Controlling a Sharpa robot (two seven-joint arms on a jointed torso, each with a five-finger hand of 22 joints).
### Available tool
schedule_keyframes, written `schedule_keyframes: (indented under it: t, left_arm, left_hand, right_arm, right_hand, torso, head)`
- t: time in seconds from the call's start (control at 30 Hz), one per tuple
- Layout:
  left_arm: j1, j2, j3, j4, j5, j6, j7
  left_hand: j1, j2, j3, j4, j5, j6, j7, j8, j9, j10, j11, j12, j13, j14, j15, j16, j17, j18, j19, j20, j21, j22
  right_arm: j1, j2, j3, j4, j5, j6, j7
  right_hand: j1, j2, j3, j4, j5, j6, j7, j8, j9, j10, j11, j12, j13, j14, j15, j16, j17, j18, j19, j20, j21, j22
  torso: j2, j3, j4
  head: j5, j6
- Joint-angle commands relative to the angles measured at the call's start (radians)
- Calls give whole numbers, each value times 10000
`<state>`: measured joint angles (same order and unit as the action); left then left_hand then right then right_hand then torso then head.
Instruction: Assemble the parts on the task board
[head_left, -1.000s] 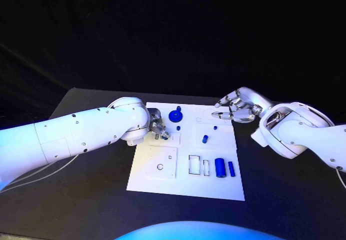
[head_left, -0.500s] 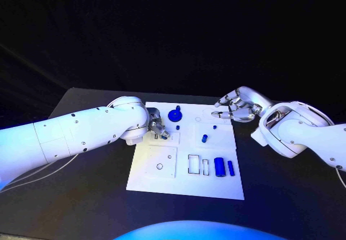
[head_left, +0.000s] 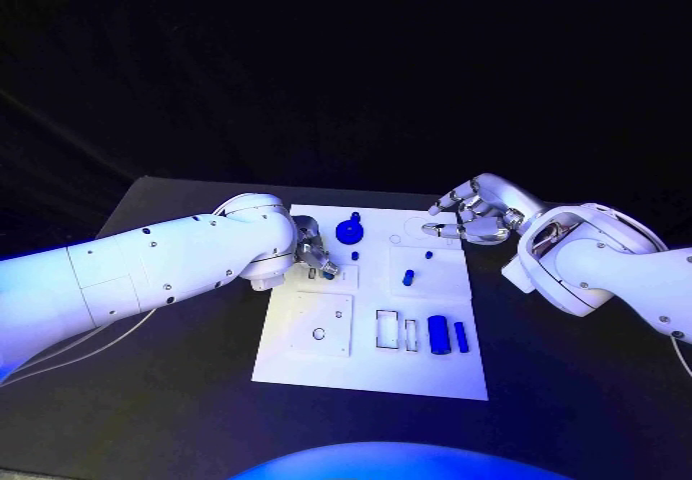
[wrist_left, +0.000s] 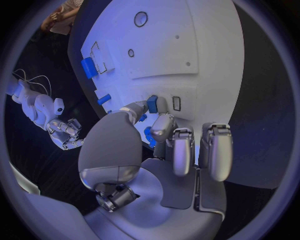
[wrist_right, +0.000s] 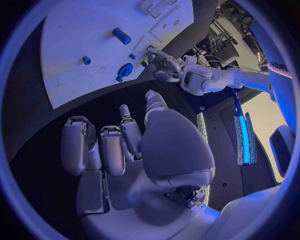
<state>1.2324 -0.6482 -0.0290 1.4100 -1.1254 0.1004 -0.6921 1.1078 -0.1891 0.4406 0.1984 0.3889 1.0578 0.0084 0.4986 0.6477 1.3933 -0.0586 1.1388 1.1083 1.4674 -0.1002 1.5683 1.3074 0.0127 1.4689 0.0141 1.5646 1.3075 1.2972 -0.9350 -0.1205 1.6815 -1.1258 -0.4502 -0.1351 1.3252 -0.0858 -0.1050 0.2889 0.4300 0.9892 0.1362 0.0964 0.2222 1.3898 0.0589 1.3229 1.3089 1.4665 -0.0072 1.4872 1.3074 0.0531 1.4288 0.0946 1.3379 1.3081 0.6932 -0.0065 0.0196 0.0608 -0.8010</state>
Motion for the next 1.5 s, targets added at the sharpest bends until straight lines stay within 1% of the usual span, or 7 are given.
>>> schedule_keyframes:
  t: [0.03, 0.23, 0.4, 0.67, 1.03, 1.33, 1.5]
  left_arm:
    - [-28, 8, -19, -34, -103, 133, -533]
    - [-28, 13, -19, -56, -104, 131, -530]
    - [-28, 21, -19, -59, -104, 130, -527]
    - [-28, 34, -18, -69, -104, 133, -524]
    - [-29, 82, -17, -8, -19, 98, -515]
    - [-29, 107, -15, 12, 10, 55, -511]
    - [-29, 97, -15, -4, 12, 32, -511]
  left_hand:
    - [-147, -3, -280, 83, -72, 32, 33, 32, -59, 21, 44, 50, 16, 1034, -46, 25, 2634, -127, 1019, -74, 62, 2633]
    - [-156, 21, -750, 242, -77, 55, 38, 47, -149, 22, 48, 71, 33, 1034, -46, 25, 2634, -127, 1019, -77, 62, 2633]
    - [-155, 58, -1301, 442, -82, 78, 44, 68, -246, 25, 52, 90, 46, 1034, -42, 25, 2634, -127, 1019, -77, 62, 2633]
    - [-129, 85, -1478, 501, -80, 89, 41, 80, -277, 28, 51, 100, 54, 1034, -42, 25, 2634, -127, 1019, -78, 62, 2633]
    - [-84, 126, -1682, 572, -94, 111, 32, 102, -312, 47, 45, 136, 87, 1034, -44, 25, 2634, -127, 1019, -77, 62, 2633]
    - [-67, 159, -1860, 656, -100, 117, 32, 114, -345, 52, 43, 144, 93, 1034, -47, 25, 2634, -127, 1019, -78, 62, 2633]
    - [-65, 178, -2000, 727, -103, 121, 33, 121, -371, 58, 44, 157, 106, 1034, -47, 25, 2634, -127, 1019, -78, 62, 2633]
  right_arm:
    - [-8, -6, 0, 18, -92, 75, 8]
    - [-8, -16, 0, 18, -92, 67, 7]
    - [-8, -22, 0, 19, -92, 63, 11]
    - [-8, -30, 0, 20, -92, 61, 12]
    - [-8, -26, 0, 6, -92, 64, 11]
    - [-8, -17, 0, -6, -92, 67, 6]
    - [-8, -11, 0, -16, -91, 67, 5]
  right_hand:
    - [-103, -19, -80, -3, 21, 73, -4, 51, 15, -10, -53, -32, 171, 629, -100, -42, 914, 68, -39, -24, -37, 1113]
    - [-161, -11, -143, -1, -8, 69, -6, 55, 16, -10, -55, -33, 168, 628, -102, -51, 907, 71, -44, -27, -57, 1106]
    - [-182, -7, -165, -1, -24, 68, -6, 56, 16, -15, -55, -41, 160, 627, -103, -55, 902, 71, -45, -28, -63, 1104]
    - [-201, -3, -185, 0, -35, 66, -6, 57, 17, -14, -56, -41, 159, 625, -103, -61, 894, 72, -46, -28, -69, 1102]
    - [-201, -3, -185, 0, -35, 66, -6, 57, 17, -14, -56, -41, 159, 625, -103, -61, 894, 72, -46, -28, -69, 1102]
    - [-220, 1, -205, 1, -44, 65, -7, 58, 17, -13, -56, -39, 160, 626, -104, -62, 894, 72, -46, -29, -72, 1101]
    - [-220, 1, -205, 1, -44, 65, -7, 58, 17, -13, -56, -39, 160, 626, -104, -62, 894, 72, -46, -29, -72, 1101]
  torso:
    - [0, -3, 6]
    - [-7, -3, 1]
    - [-3, -7, 6]
    - [-1, -13, 9]
    - [-2, -9, 4]
    - [-6, -1, 3]
    - [-4, -6, 8]
  head:
    - [-2, -1]
    - [6, 1]
    - [-3, 13]
    - [-7, 2]
    - [-9, -13]
    - [-18, -1]
    - [-32, -6]
